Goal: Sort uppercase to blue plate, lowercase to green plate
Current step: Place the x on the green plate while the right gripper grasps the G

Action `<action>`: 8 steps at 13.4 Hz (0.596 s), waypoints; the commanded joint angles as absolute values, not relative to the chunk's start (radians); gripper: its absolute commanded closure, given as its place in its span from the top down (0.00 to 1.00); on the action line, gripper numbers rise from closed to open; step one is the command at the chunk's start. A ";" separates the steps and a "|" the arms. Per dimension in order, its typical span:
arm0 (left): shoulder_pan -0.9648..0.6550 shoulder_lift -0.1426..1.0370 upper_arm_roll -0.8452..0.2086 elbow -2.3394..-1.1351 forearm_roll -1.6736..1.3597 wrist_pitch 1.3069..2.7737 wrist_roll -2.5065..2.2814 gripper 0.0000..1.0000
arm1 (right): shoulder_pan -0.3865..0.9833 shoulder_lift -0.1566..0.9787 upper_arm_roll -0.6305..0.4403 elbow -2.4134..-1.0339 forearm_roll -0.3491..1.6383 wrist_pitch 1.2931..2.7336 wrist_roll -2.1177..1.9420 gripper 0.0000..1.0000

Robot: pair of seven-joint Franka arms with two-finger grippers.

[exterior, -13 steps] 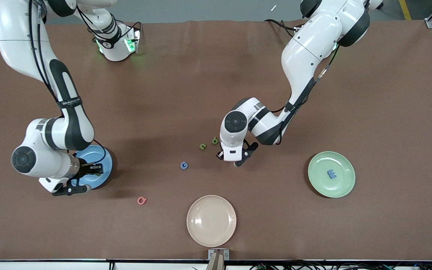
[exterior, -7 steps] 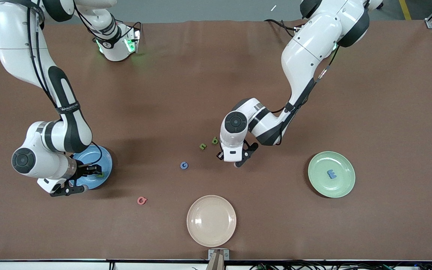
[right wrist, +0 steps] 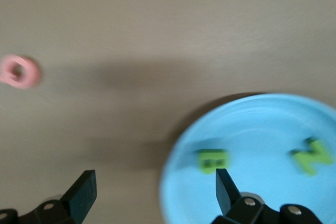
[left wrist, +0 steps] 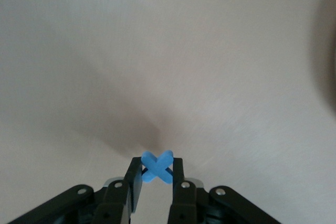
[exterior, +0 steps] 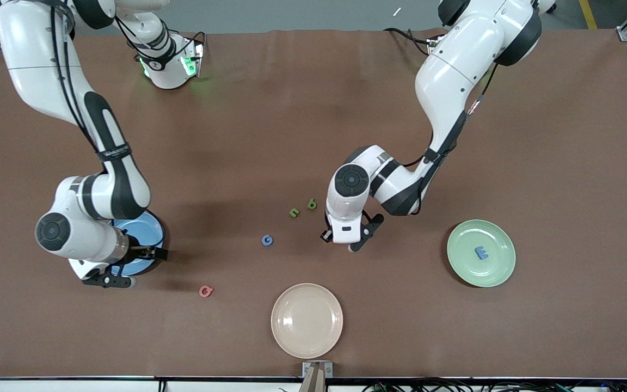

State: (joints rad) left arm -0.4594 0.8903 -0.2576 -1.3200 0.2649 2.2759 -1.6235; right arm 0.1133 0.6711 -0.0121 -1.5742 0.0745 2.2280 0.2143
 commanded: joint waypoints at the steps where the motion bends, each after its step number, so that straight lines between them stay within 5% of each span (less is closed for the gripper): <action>1: -0.411 0.830 -0.245 -1.339 0.293 2.237 -1.557 0.00 | 0.161 0.699 -0.015 -1.537 0.081 2.282 0.372 1.00; 8: -0.236 0.741 -0.253 -1.381 0.291 2.120 -1.246 0.00 | 0.391 0.765 -0.014 -1.488 0.081 2.321 0.848 1.00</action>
State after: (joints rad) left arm -0.2802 0.7886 -0.2432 -1.3265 0.2774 2.1422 -1.3115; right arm 0.3227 0.7367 -0.0049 -1.5063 0.0753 2.3102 0.7161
